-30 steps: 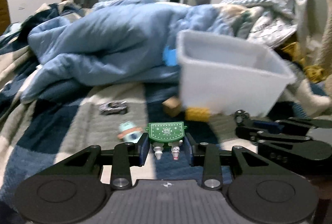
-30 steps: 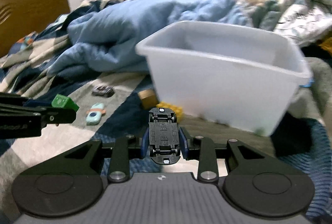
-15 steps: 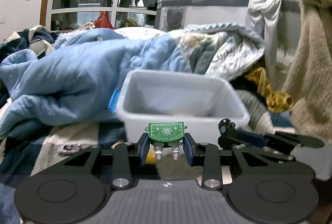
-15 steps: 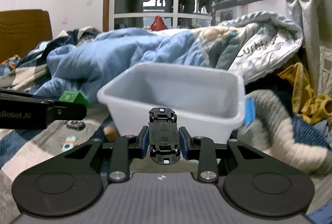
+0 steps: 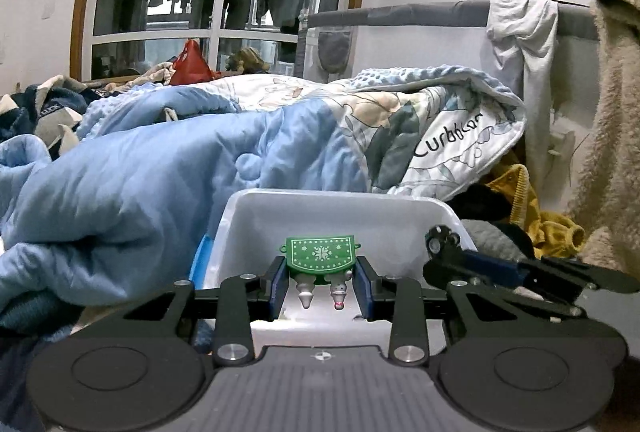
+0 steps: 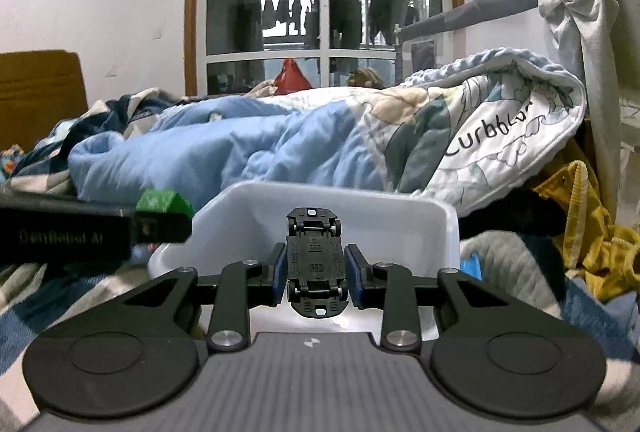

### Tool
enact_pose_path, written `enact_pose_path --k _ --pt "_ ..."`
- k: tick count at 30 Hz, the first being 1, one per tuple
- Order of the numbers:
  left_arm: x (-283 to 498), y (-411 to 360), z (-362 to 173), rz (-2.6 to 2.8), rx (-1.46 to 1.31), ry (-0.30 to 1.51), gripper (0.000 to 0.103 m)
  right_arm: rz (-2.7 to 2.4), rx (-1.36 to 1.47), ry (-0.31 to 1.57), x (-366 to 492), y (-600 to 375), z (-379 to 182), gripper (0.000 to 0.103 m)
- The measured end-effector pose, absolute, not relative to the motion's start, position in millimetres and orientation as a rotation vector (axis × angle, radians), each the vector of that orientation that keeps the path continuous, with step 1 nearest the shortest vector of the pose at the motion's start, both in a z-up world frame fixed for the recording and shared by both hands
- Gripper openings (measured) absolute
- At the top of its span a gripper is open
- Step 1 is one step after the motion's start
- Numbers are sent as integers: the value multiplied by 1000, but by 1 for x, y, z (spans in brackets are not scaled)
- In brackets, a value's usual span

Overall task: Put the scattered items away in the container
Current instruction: 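Carry both toys over the white box and open both grippers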

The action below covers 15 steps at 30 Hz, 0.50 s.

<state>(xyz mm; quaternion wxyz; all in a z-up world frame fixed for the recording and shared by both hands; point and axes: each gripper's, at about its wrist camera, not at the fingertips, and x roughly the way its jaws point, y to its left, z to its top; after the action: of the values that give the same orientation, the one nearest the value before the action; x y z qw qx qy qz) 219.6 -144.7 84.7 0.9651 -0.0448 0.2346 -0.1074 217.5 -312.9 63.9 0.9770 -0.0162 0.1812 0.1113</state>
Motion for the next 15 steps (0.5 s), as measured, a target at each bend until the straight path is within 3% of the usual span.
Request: enact_pose_path --k 15 --pt "294 -149 45 -173 -88 580 39 202 -49 496 293 -319 34 35"
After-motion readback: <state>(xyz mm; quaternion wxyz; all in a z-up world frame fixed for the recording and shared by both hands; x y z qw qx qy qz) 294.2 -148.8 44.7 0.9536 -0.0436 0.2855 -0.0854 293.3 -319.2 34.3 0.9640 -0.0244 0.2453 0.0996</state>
